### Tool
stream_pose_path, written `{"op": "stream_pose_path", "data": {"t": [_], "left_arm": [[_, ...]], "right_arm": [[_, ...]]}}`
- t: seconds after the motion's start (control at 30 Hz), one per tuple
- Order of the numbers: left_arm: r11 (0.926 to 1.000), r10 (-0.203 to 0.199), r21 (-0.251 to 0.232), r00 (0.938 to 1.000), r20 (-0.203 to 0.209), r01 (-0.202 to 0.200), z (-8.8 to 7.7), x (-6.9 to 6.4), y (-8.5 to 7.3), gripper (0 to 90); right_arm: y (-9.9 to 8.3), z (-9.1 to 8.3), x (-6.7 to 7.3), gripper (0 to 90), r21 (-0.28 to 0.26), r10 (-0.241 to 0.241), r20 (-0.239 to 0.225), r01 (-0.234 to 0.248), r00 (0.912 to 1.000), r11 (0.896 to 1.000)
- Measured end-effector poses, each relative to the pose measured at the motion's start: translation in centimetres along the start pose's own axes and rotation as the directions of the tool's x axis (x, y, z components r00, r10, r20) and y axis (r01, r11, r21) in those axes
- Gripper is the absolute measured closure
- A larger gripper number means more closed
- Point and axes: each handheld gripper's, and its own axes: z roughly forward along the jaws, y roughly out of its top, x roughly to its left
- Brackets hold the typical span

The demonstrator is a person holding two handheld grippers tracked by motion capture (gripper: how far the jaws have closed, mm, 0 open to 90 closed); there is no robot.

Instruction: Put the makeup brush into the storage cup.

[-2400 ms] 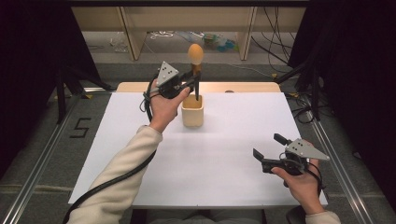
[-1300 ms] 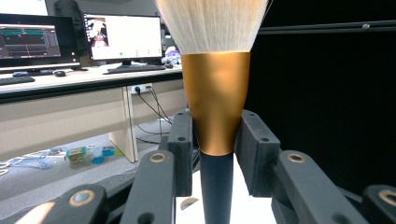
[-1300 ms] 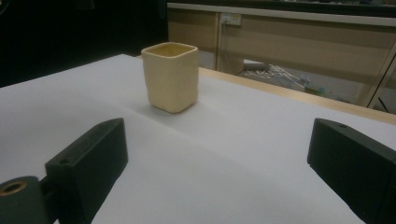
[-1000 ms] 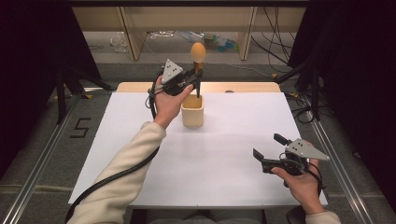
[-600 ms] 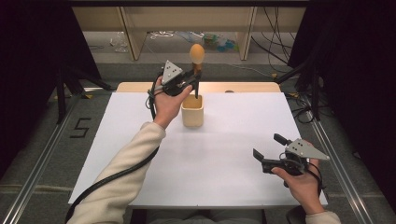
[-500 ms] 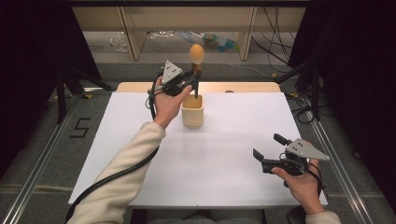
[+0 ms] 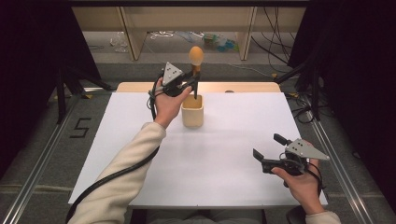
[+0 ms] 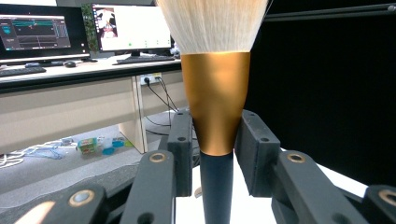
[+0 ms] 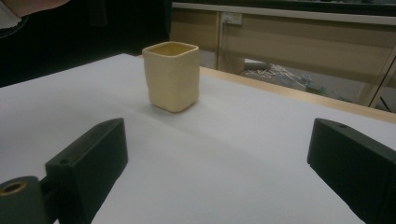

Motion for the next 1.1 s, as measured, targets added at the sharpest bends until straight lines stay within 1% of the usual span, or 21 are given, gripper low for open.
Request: {"op": "stream_pose_path", "data": {"t": [0.03,0.07,0.1,0.17,0.2,0.5,0.77,0.8,0.87,1.07,1.1], "left_arm": [[1.0,0.0,0.0,1.0,-0.001,0.0,0.1,0.0,-0.1,68.6],[1.0,0.003,0.002,1.0,-0.003,-0.003,0.2,0.1,-0.2,68.6],[1.0,0.003,0.004,1.0,-0.005,-0.003,0.2,0.2,-0.3,68.6],[1.0,0.003,0.006,1.0,-0.008,-0.003,0.3,0.3,-0.4,68.6],[0.9999,0.005,0.009,1.0,-0.009,-0.005,0.4,0.3,-0.5,68.6],[0.9996,0.014,0.026,0.9998,-0.014,-0.014,0.8,0.7,-1.3,68.6],[0.9992,0.015,0.038,0.9998,-0.016,-0.014,1.2,0.7,-1.9,68.6],[0.9991,0.01,0.04,0.9998,-0.017,-0.009,1.3,0.7,-2.0,68.6],[0.999,0.016,0.042,0.9997,-0.018,-0.015,1.4,0.7,-2.1,68.6],[0.9987,0.018,0.048,0.9995,-0.025,-0.016,1.6,0.9,-2.3,68.6],[0.9986,0.017,0.051,0.9995,-0.025,-0.016,1.6,0.9,-2.3,68.6]], "right_arm": [[0.0,0.1,0.0,6.1,-0.005,0.007,-0.004,-0.007,1.0,1.0],[0.0,0.0,0.0,6.1,0.003,0.006,-0.006,-0.006,1.0,1.0],[0.0,0.0,0.0,6.1,-0.004,0.005,-0.005,-0.005,1.0,1.0],[0.0,0.0,0.0,6.1,0.003,0.005,-0.007,-0.005,1.0,1.0],[0.0,0.1,0.0,6.1,-0.005,0.006,-0.006,-0.006,1.0,1.0],[0.0,0.1,0.0,6.1,-0.001,0.008,-0.007,-0.008,0.9999,1.0],[0.0,0.1,0.0,6.1,-0.001,0.006,-0.008,-0.006,1.0,1.0],[0.0,0.1,0.0,6.1,-0.001,0.008,-0.008,-0.008,0.9999,1.0],[0.0,0.1,0.0,6.1,-0.001,0.008,-0.008,-0.008,0.9999,1.0],[0.0,0.0,0.0,6.1,-0.001,0.005,-0.011,-0.005,0.9999,1.0],[0.0,0.1,0.0,6.1,-0.004,-0.001,-0.009,0.001,1.0,1.0]]}}
